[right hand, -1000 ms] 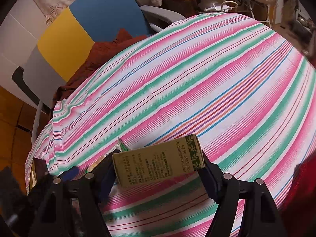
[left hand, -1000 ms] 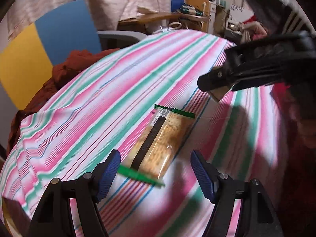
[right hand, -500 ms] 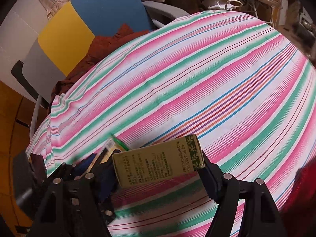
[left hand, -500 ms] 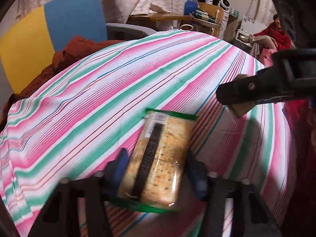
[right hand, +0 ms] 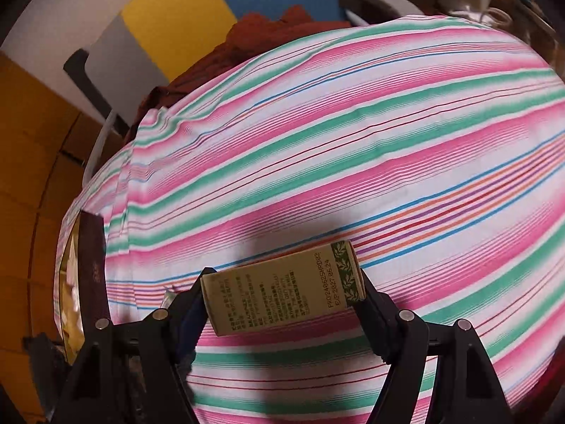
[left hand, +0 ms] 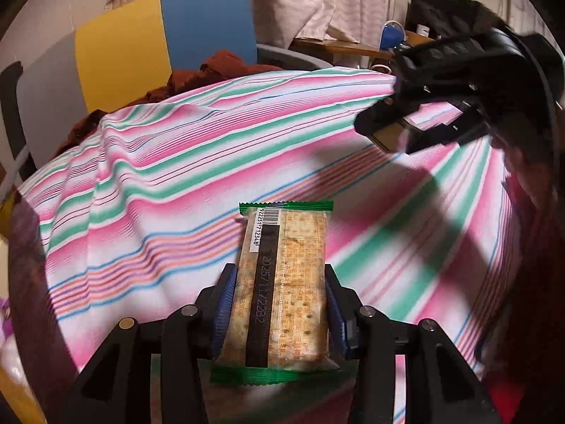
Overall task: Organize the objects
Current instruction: 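Grasp the green-wrapped cracker packet with the left tool, then carry the cracker packet and green box over the tray and release both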
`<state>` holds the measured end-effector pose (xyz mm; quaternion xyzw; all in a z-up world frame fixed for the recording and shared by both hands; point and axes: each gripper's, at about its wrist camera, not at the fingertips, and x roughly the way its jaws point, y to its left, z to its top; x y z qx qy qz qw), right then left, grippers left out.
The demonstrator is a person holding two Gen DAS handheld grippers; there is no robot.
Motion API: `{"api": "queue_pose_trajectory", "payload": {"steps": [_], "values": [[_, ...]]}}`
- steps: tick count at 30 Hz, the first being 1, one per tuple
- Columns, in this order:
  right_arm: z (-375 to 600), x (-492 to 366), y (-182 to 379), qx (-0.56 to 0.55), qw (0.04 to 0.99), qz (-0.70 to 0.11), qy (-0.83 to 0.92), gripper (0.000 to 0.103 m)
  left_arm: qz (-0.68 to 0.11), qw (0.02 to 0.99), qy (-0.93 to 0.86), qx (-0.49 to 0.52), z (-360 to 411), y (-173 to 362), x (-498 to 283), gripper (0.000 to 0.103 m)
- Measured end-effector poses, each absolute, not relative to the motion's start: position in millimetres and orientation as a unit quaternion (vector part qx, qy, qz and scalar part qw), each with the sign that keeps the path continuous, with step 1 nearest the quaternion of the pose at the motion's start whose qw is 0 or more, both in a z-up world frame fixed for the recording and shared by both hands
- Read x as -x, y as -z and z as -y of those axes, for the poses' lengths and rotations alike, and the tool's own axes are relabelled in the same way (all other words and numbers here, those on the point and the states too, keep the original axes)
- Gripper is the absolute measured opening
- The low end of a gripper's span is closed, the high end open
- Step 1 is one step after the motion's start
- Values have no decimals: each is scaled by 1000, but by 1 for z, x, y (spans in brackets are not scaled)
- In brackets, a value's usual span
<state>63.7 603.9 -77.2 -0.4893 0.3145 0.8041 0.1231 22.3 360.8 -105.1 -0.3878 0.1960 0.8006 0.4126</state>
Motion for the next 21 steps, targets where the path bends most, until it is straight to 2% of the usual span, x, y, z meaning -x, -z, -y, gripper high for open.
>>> {"api": "queue_pose_trajectory", "payload": {"steps": [14, 21], "values": [[-611, -63, 89, 512, 162, -305, -786, 76, -192, 417, -801, 385, -345, 101, -36, 46], [-616, -70, 76, 485, 194, -293, -801, 76, -166, 419, -814, 367, -321, 70, -46, 46]]}}
